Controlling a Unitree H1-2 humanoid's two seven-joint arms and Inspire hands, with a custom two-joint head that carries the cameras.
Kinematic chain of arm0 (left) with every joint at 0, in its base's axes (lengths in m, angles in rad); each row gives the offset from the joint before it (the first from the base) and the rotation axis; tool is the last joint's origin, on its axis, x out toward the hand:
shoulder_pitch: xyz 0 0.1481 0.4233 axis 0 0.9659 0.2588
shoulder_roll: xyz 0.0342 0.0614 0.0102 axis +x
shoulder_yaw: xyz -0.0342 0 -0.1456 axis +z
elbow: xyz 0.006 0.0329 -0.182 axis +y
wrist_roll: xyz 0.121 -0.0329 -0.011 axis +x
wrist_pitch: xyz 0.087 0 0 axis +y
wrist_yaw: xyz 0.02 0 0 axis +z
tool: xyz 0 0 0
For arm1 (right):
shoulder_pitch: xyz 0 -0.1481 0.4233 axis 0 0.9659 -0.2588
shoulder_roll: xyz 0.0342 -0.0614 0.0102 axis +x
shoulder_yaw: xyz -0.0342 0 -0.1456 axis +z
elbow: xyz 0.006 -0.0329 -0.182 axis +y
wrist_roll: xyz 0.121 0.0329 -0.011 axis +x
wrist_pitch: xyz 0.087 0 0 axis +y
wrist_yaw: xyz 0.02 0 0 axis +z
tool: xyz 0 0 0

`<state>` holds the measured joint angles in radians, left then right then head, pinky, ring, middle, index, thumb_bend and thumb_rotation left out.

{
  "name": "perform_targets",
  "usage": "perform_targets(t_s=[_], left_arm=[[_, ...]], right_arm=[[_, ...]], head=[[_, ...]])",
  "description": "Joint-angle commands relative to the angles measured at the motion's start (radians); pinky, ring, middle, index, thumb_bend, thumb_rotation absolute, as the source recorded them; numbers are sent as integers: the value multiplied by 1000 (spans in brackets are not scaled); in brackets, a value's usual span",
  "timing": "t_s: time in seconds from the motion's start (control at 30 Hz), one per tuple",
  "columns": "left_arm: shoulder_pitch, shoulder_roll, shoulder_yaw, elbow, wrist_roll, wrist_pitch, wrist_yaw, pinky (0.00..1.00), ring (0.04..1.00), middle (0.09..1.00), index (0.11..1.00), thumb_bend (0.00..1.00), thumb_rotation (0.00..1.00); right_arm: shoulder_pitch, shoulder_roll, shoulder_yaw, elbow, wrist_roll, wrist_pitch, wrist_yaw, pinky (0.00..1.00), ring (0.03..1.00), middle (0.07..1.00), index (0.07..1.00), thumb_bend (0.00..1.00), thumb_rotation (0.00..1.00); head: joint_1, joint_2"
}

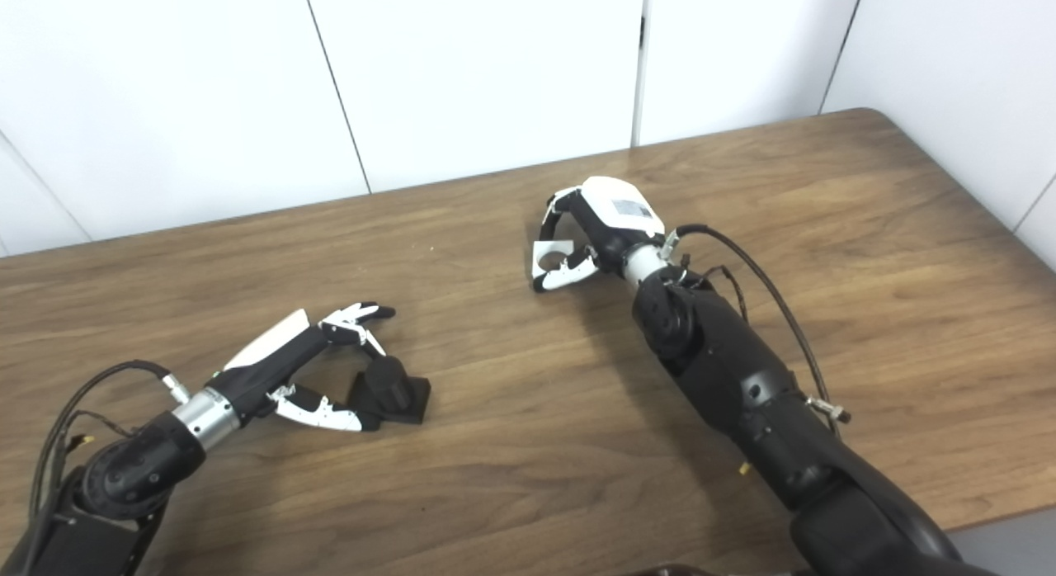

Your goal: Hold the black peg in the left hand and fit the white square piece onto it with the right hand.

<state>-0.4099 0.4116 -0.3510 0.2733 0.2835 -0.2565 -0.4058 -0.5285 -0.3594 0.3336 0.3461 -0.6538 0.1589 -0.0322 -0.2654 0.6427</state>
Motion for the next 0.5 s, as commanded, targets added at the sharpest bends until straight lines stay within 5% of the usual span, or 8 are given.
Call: perform_targets(t_s=[0.0, 0.47], left_arm=[[12, 24, -16, 10, 24, 21, -39, 993, 1000, 951, 492, 511, 73], [8, 22, -20, 0, 23, 39, -49, 1000, 1000, 949, 491, 512, 77]], right_arm=[[4, -12, 1, -23, -19, -7, 5, 953, 899, 813, 485, 508, 142], [27, -14, -20, -184, -46, -15, 25, 973, 925, 821, 484, 511, 142]], head=[[2, 2], [54, 8]])
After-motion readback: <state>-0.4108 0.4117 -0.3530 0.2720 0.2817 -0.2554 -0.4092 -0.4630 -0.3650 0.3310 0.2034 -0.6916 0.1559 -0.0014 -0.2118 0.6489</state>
